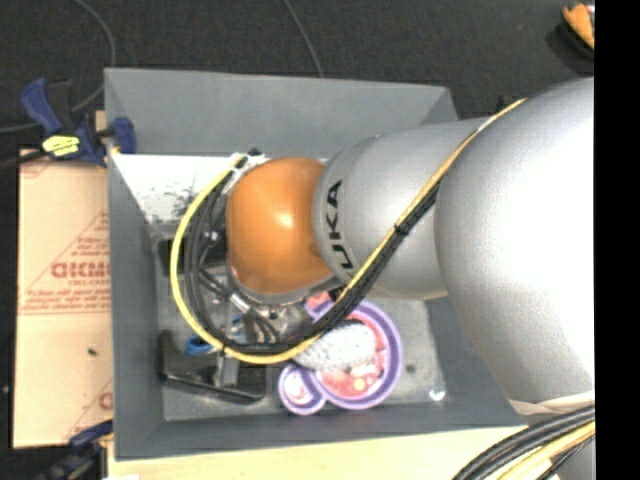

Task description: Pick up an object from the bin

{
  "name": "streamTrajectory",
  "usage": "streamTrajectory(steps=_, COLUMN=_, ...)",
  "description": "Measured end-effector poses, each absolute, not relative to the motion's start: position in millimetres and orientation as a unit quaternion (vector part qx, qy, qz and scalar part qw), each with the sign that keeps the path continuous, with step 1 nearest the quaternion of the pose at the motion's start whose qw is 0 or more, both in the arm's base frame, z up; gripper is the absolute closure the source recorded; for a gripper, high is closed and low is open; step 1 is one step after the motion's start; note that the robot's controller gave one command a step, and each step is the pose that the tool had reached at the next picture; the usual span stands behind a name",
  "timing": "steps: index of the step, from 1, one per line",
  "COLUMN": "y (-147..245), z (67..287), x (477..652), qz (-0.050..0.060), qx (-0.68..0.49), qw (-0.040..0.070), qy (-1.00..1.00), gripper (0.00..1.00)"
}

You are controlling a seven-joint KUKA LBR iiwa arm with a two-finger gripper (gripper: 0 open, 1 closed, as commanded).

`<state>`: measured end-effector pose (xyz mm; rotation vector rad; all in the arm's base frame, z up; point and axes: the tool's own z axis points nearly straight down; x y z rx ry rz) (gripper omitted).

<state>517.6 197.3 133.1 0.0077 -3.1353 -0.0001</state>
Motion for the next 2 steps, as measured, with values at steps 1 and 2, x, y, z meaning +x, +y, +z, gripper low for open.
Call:
streamTrajectory(steps=1, y=196, z=138, x=519.9, qz=-0.001, qx=0.000, qw=-0.001, qy=-1.000, gripper=0.00)
streamTrajectory(steps=2, y=231, z=73, x=500.0, qz=-0.001, qx=-0.128, qw=0.005, qy=-0.992, gripper=0.00)
